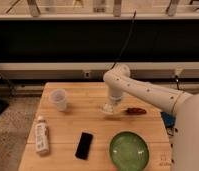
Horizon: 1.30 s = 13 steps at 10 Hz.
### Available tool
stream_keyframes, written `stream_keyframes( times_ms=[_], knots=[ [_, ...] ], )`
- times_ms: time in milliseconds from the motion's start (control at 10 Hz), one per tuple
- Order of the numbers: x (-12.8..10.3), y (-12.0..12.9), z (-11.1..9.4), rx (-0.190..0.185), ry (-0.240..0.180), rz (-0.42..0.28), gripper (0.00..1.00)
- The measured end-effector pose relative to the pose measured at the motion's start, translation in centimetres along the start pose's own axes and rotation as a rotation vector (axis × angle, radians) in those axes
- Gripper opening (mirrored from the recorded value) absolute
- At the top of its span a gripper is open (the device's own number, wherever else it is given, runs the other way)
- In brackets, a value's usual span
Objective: Place the white sponge in the ceramic bowl
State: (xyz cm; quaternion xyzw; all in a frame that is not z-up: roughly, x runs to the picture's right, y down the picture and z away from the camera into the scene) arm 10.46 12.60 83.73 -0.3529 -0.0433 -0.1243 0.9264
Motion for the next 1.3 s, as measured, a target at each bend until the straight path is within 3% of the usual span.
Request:
stream_keyframes(
  times_ms=[300, 700, 900, 1300],
  knots=[
    [0.3, 1.5, -0.4, 0.003, -0.003, 0.001, 0.02],
    [2.9, 5.2, -0.6, -0.007, -0.007, 0.008, 0.02],
    [2.4, 5.6, -0.6, -0.002, -0.016, 0.002, 0.02],
    [3.7, 10.2, -0.7, -0.015, -0.016, 0.002, 0.02]
  ],
)
